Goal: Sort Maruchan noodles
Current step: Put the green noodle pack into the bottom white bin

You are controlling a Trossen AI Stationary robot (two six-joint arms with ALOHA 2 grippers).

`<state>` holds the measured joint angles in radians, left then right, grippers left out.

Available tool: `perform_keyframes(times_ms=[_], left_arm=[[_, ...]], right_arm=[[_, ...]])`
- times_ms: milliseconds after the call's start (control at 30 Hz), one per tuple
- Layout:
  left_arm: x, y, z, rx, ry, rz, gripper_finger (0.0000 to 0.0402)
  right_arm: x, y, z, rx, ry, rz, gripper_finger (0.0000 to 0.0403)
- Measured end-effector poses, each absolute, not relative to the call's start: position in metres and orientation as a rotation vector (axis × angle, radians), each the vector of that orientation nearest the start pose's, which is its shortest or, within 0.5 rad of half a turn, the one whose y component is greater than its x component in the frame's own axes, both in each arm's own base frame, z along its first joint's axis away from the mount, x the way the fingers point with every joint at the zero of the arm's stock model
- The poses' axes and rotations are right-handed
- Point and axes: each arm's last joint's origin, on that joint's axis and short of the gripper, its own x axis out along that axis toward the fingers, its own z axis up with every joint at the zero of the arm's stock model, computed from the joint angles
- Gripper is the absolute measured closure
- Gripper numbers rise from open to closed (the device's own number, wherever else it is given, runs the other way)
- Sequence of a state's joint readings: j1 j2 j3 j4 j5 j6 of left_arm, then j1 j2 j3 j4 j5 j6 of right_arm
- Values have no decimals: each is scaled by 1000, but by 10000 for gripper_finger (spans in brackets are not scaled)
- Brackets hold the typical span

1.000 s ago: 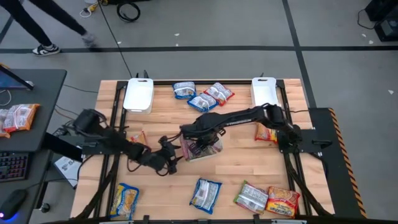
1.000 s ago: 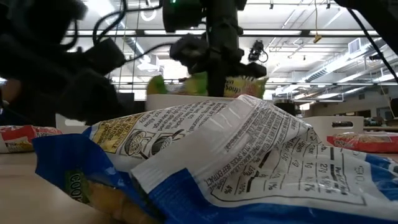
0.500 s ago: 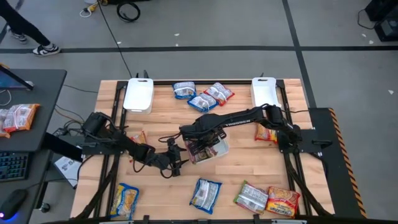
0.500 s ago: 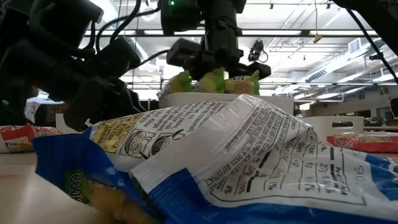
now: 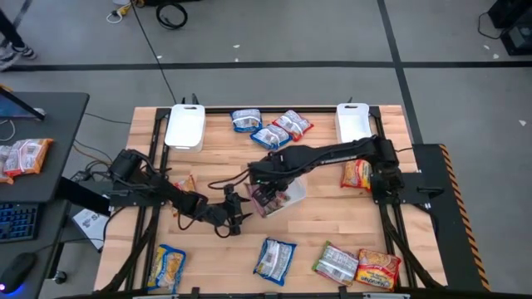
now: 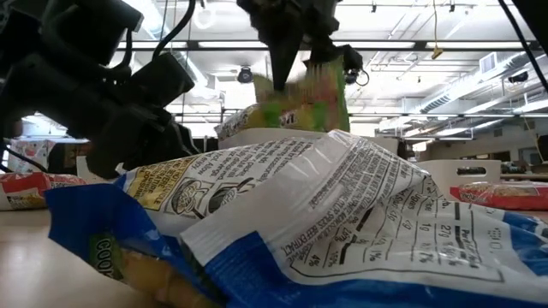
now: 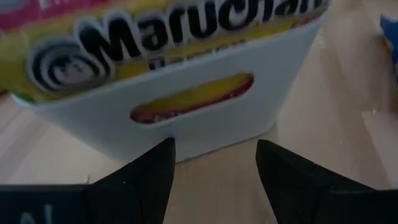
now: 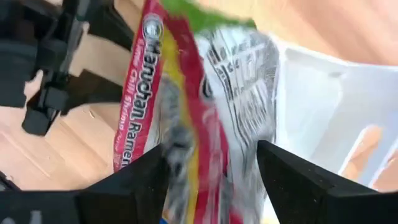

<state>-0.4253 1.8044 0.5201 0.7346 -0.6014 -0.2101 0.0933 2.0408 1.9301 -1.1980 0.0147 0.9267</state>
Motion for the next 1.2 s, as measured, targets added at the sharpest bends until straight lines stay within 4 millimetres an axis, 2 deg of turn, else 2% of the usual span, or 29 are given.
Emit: perform_keyframes(times_ms=[100,300,433,567,700,800,867,967,1067,1200], left_arm=[[268,-101,95,58,449,226,175],[269,-101,96,39,439,230,175],[269,-102,95,39,452,209,175],[268,-101,94,51,466,211,175],[269,-97,94,54,471,223,175],[270,-94,93,56,477,234,175],[271,-92,93,54,478,242,175],[271,-88,93,55,486,253,175],[271,-88,91,56,498,248,175],[271,-88,91,34,505,224,175]], right_arm=[[412,35,280,702,1224,-553,158],[415,24,268,685,1256,-602,154],[409,19,279,626,1255,-561,154],[391,21,301,372,1310,-389,155],[377,31,297,-81,1461,-310,163],[383,38,289,-237,1444,-250,171],[392,41,284,-235,1355,-220,178],[404,44,289,-148,1225,-171,189],[406,37,294,67,1185,-166,198],[401,30,285,348,1243,-314,197]])
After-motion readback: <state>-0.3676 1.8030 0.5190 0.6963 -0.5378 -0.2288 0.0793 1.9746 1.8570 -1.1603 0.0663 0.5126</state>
